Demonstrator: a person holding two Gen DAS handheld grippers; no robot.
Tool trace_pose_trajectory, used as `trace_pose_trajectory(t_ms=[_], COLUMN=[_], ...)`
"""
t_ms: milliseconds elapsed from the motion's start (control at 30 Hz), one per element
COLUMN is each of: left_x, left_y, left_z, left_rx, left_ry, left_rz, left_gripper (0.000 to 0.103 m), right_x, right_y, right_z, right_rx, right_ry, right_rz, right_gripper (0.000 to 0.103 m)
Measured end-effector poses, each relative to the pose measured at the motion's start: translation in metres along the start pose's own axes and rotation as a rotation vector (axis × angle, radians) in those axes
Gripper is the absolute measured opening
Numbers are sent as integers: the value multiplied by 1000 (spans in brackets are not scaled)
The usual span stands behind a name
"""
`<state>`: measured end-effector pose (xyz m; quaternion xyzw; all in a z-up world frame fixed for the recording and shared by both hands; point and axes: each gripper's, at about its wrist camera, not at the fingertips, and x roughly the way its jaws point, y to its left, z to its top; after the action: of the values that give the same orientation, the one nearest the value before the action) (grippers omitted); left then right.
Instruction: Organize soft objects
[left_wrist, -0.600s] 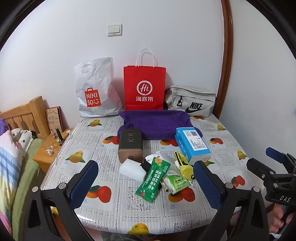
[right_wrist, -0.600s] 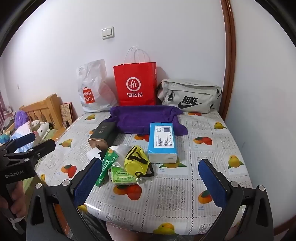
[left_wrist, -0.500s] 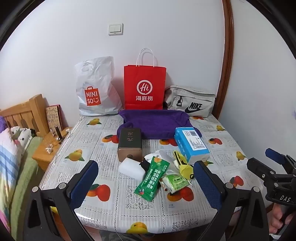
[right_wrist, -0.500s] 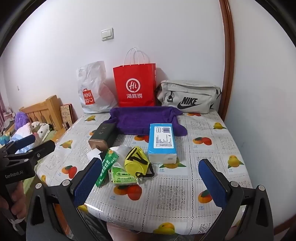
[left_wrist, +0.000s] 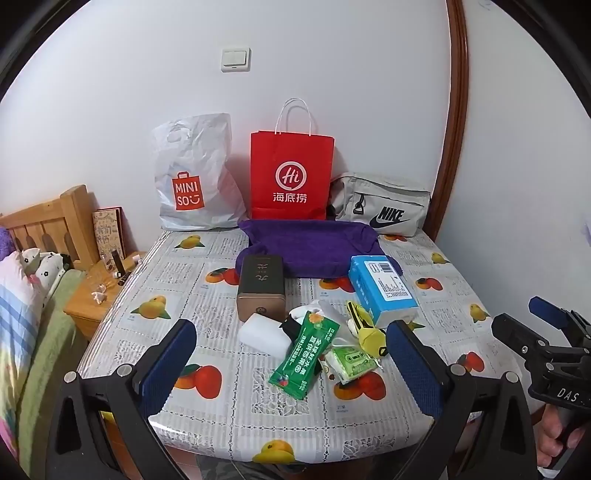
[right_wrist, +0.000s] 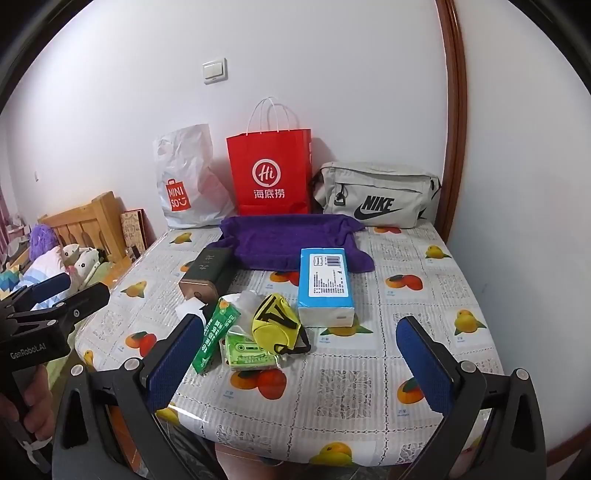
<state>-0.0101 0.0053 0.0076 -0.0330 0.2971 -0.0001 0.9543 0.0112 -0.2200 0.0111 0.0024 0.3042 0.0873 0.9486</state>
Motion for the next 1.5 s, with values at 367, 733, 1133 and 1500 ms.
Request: trace_pose_trajectory(t_ms=[367,733,1133,1500], left_x=[-2,-2,-2,-2], left_y=[7,8,8,8], left_z=[2,0,-1,-1], left_rx=[2,2,3,5], left_ry=[-4,-7,-7,-5], left_rz=[3,8,6,13], left_gripper=[103,103,103,103], right_x=[-1,0,-1,-3], right_y=[5,5,3,2], right_z=[1,-1,-1,-1], right_rx=[6,13,31,32], right_ry=[2,-1,-11,-11], right_rz=[6,4,2,4], right_gripper=[103,103,103,103])
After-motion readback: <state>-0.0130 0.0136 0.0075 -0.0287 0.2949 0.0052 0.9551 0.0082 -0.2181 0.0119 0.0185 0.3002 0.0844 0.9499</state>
